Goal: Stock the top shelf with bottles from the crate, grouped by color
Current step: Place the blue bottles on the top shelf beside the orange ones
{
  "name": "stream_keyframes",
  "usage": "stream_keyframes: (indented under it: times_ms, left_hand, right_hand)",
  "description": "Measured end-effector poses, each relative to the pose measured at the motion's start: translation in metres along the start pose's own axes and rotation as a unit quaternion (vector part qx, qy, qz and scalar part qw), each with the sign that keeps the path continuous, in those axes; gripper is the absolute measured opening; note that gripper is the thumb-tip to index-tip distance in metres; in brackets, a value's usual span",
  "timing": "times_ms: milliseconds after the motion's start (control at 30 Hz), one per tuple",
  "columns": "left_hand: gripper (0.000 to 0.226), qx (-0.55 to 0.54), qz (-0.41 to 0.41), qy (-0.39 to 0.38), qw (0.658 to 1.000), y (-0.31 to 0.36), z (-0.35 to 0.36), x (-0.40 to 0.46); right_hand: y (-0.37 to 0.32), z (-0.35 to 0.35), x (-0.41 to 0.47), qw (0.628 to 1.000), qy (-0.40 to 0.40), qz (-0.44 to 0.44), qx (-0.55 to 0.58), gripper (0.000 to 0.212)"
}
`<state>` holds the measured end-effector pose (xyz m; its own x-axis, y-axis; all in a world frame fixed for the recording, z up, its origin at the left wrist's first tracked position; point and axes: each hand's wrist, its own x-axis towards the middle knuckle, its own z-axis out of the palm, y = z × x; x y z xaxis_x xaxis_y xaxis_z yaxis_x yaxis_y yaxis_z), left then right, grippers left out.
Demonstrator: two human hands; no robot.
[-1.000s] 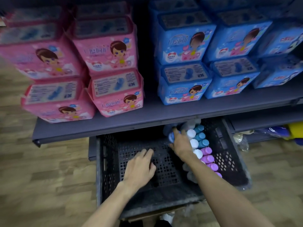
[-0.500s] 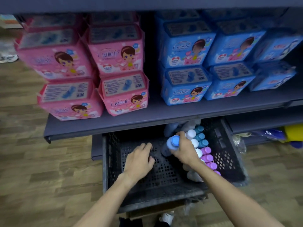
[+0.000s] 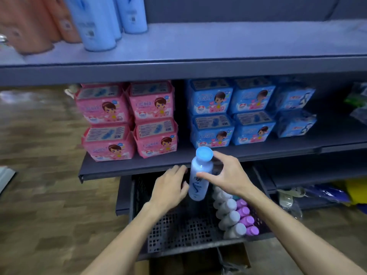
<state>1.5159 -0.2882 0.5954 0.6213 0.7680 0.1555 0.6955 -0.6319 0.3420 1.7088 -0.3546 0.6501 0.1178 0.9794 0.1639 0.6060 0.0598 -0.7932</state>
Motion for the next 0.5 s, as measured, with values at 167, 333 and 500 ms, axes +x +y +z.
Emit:
stream_keyframes:
  times_ms: [167, 333, 500]
  left_hand:
    - [0.039, 0.015, 0.034, 0.079, 0.996, 0.022, -0.048, 0.011]
    - [0.026, 0.033, 0.064, 0.142, 0.987, 0.047, -0.091, 0.021]
    - [0.026, 0.060, 0.086, 0.187, 0.977, 0.065, -0.126, 0.028]
  right_hand:
    - [-0.037, -0.030, 0.010, 0.993, 0.018, -0.098, -0.067, 0.039]
    - [-0.067, -0.061, 0.019, 0.985, 0.033, -0.140, -0.091, 0.026]
    - [-0.100, -0.091, 0.025, 0.977, 0.035, -0.178, -0.112, 0.028]
